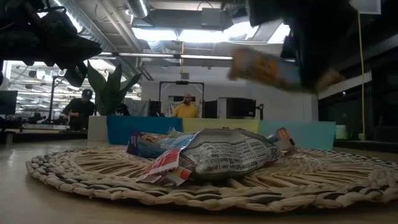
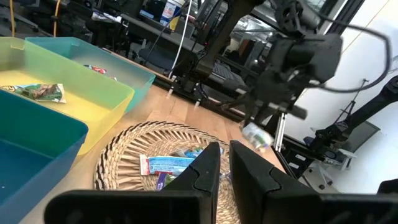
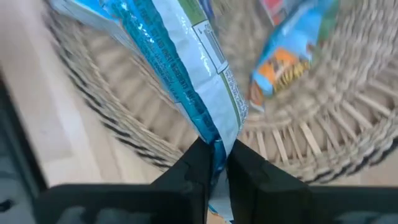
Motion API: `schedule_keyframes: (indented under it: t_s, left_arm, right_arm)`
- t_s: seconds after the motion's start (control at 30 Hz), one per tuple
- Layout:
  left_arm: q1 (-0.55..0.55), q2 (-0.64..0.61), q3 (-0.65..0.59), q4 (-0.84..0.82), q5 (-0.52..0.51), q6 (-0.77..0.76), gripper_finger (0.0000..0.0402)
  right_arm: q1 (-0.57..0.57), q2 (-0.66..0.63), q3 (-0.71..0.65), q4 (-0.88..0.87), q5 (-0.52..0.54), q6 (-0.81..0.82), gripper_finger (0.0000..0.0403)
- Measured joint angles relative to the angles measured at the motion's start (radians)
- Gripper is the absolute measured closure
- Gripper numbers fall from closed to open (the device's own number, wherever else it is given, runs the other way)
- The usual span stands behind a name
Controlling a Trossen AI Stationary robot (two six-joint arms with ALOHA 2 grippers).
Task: Pick and place Granola Bars by type
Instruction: Put the yellow granola bar into the yellow bin
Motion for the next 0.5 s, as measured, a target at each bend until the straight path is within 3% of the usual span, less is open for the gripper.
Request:
schedule_keyframes:
  t_s: [0.5]
  left_arm:
    - [0.0, 0.0, 0.0, 0.0, 0.0, 0.0, 0.037]
  right_arm:
    - [-0.025, 0.001, 0.318, -0.235, 0.055, -0.004, 0.0362]
